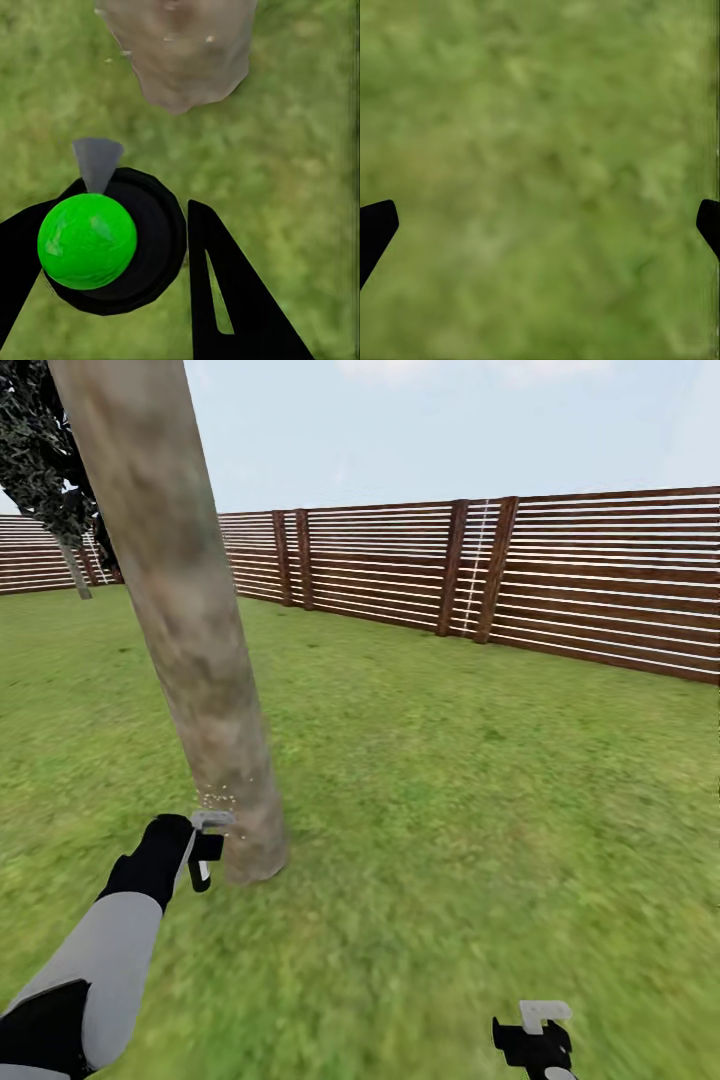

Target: In the garden, pick up the pesticide atomizer on the floor and spray pesticide onto both trees until each tree trunk is fully covered.

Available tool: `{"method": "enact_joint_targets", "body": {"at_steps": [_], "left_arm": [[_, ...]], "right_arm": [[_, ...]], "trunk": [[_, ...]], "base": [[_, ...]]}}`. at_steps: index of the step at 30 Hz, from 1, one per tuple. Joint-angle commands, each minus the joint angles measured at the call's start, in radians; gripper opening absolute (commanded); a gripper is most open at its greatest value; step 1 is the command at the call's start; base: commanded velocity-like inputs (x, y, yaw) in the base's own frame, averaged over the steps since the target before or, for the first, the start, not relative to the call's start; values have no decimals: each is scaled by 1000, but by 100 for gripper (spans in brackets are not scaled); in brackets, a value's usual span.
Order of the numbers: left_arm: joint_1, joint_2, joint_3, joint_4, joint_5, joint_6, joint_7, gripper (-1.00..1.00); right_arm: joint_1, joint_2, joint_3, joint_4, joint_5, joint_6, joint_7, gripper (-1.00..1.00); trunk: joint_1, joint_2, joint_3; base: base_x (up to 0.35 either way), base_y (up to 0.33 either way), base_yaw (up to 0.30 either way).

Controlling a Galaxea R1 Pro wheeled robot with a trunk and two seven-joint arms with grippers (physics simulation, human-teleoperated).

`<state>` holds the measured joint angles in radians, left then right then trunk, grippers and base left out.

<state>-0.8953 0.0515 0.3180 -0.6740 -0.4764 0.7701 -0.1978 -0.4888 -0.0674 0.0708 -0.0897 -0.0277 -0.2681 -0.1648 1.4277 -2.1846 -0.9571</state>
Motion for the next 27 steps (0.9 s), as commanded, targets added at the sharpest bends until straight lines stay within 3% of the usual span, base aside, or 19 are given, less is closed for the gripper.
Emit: {"method": "enact_joint_targets", "body": {"at_steps": [1,7,12,15,18,20,22,24,25,27], "left_arm": [[-1,-1,4,-1,-11,3,-9,-100],[1,3,9,3,-10,3,-9,-100],[24,57,12,2,-10,2,-3,-100],[45,45,11,12,-3,0,-2,-100],[52,13,13,15,-4,-3,-1,-100],[55,17,26,15,-5,-6,-1,-100],[75,39,53,9,-5,-18,-1,-100],[100,90,89,13,-6,-82,0,-100],[107,102,101,14,-5,-93,-1,-100],[113,101,110,16,-3,-102,0,-100]], "right_arm": [[-1,0,7,1,-3,-2,-4,100],[0,0,7,1,-3,-1,-4,100],[0,0,7,1,-3,0,-4,100],[0,0,7,1,-3,0,-4,100],[1,0,7,1,-3,0,-4,100],[1,0,8,1,-3,-1,-4,100],[1,0,7,0,-3,-2,-4,100],[1,1,7,-1,-3,-2,-4,100],[1,0,7,-1,-3,-3,-4,100],[1,1,8,-1,-3,-3,-4,100]], "trunk": [[0,0,-1],[0,0,-1],[0,0,-1],[0,0,-1],[0,0,-1],[0,0,-1],[0,0,-1],[0,0,-1],[0,0,-1],[0,0,-1]], "base": [[1,-274,0],[42,-274,0],[146,-268,0],[-2,-267,0],[-211,-215,0],[-246,-143,0],[-103,-42,0],[-16,-7,21],[-5,-2,141],[-2,-1,225]]}}
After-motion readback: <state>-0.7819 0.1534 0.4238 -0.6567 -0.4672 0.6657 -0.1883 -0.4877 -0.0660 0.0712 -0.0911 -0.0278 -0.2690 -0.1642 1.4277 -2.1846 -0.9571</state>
